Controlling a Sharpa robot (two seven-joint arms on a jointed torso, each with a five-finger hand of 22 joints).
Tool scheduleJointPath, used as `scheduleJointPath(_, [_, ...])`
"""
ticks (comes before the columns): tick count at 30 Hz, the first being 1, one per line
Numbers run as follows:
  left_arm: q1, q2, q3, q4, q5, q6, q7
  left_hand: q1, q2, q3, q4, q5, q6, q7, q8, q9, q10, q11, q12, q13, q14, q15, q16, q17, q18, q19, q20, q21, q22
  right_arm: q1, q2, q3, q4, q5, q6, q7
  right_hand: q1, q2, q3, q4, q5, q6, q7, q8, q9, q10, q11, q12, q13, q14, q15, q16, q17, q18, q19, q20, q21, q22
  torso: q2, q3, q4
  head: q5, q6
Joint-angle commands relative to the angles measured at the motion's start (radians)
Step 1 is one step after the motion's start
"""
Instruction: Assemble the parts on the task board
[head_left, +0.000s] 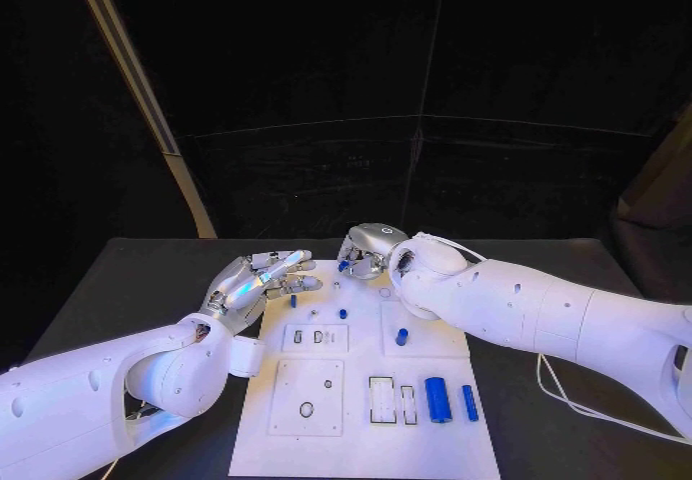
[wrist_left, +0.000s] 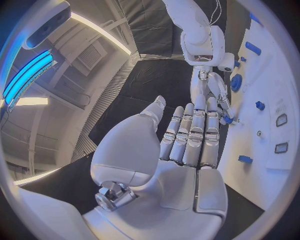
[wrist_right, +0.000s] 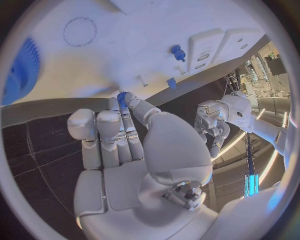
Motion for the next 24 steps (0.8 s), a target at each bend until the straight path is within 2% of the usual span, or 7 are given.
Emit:
scheduleJointPath(1, [0.002, 0.0, 0.001, 0.001, 0.0, 0.013, 0.001, 0.01, 0.0, 0.0, -0.004, 0.001, 0.004, 0.004, -0.003, -0.001, 0.004, 0.003, -0.005, -0.002, -0.004, 0.001, -0.005, 0.001, 0.005, -0.003, 0.001, -0.003, -0.001, 0.001, 0.002, 0.0, -0.002, -0.028, 0.013, -0.028, -0.005, -0.007, 0.001, 0.006, 0.004, -0.003, 0.004, 0.002, 0.0, -0.007, -0.002, -0.006, -0.001, 0.003, 0.001, 0.003, -0.001, -0.012, -0.001, 0.004, 0.003, -0.001, 0.0, -0.0002, -0.0007, 0.001, -0.001])
scheduleJointPath(7, [0.002, 0.0, 0.001, 0.001, 0.0, 0.014, 0.001, 0.01, 0.0, 0.0, -0.004, 0.001, 0.004, 0.004, -0.003, -0.001, 0.004, 0.003, -0.005, -0.002, -0.004, 0.001, -0.005, 0.001, 0.005, -0.003, 0.001, -0.003, -0.001, 0.001, 0.013, 0.0, -0.013, -0.034, 0.006, -0.034, -0.007, -0.012, 0.002, 0.008, 0.004, -0.005, 0.004, 0.001, 0.0, -0.01, -0.002, -0.006, -0.002, 0.001, 0.002, -0.001, -0.007, -0.011, -0.004, 0.004, 0.002, -0.004, 0.0, -0.0002, -0.0003, 0.0, 0.0])
scheduleJointPath(17, [0.002, 0.001, 0.001, -0.001, 0.0, 0.016, -0.002, 0.011, 0.001, 0.0, -0.005, 0.001, 0.004, 0.004, -0.004, -0.001, 0.005, 0.002, -0.006, -0.002, -0.004, 0.002, -0.006, 0.002, 0.005, -0.003, 0.001, -0.004, -0.002, 0.001, 0.03, 0.0, -0.029, -0.036, 0.011, -0.038, -0.014, -0.035, 0.011, 0.021, 0.003, -0.029, 0.009, -0.004, -0.003, -0.039, 0.005, -0.007, -0.003, -0.013, 0.007, -0.022, -0.046, -0.006, -0.026, 0.009, -0.011, -0.029, 0.0, -0.0005, 0.0004, 0.001, -0.002])
scheduleJointPath(19, [0.002, 0.001, 0.001, -0.002, 0.0, 0.016, -0.003, 0.011, 0.001, 0.0, -0.005, 0.001, 0.004, 0.004, -0.004, -0.001, 0.005, 0.002, -0.006, -0.002, -0.004, 0.002, -0.006, 0.002, 0.005, -0.003, 0.001, -0.004, -0.002, 0.001, 0.031, 0.0, -0.031, -0.036, 0.011, -0.041, -0.017, -0.045, 0.011, 0.023, 0.003, -0.044, 0.013, -0.006, -0.004, -0.055, 0.009, -0.009, -0.004, -0.02, 0.01, -0.036, -0.067, -0.003, -0.039, 0.011, -0.021, -0.048, 0.0, -0.0004, -0.0001, 0.001, -0.002])
scheduleJointPath(24, [0.002, 0.001, 0.001, -0.002, 0.0, 0.017, -0.004, 0.011, 0.001, 0.0, -0.005, 0.001, 0.004, 0.004, -0.004, -0.001, 0.005, 0.002, -0.006, -0.002, -0.004, 0.002, -0.006, 0.002, 0.005, -0.003, 0.001, -0.004, -0.002, 0.001, 0.027, 0.0, -0.029, -0.036, -0.001, -0.044, -0.018, -0.08, -0.004, 0.034, 0.003, -0.131, 0.037, -0.005, -0.006, -0.152, 0.034, -0.006, -0.003, -0.056, 0.029, -0.124, -0.188, 0.013, -0.104, 0.028, -0.075, -0.141, -0.001, -0.0006, -0.0014, 0.001, -0.002])
